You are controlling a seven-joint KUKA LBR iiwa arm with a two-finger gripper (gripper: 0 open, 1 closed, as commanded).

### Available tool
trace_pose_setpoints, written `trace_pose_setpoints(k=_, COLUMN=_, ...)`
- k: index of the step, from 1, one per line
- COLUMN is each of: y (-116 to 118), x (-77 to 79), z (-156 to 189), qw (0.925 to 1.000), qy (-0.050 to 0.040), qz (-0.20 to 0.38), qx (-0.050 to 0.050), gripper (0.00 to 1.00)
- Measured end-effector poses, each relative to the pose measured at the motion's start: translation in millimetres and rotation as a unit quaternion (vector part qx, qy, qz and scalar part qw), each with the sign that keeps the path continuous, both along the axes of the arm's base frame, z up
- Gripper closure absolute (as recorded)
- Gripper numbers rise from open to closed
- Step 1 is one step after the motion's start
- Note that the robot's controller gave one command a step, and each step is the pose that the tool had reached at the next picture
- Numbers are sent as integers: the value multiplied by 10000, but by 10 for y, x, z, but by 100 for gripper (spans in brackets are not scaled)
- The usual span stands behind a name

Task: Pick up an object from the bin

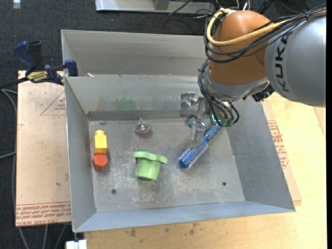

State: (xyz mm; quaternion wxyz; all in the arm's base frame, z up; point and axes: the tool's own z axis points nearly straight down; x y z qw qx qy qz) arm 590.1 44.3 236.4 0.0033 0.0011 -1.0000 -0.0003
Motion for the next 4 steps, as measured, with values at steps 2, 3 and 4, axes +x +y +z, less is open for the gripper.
trace_pose_setpoints(k=2, y=-588, x=-174, z=-1685, qw=9622, qy=-46, qz=2724, qx=16, gripper=0)
trace_pose_setpoints(k=3, y=-589, x=-177, z=-1670, qw=9622, qy=-45, qz=2722, qx=19, gripper=100)
trace_pose_setpoints(k=4, y=-540, x=2, z=-445, qw=9570, qy=-85, qz=2901, qx=-2, gripper=100)
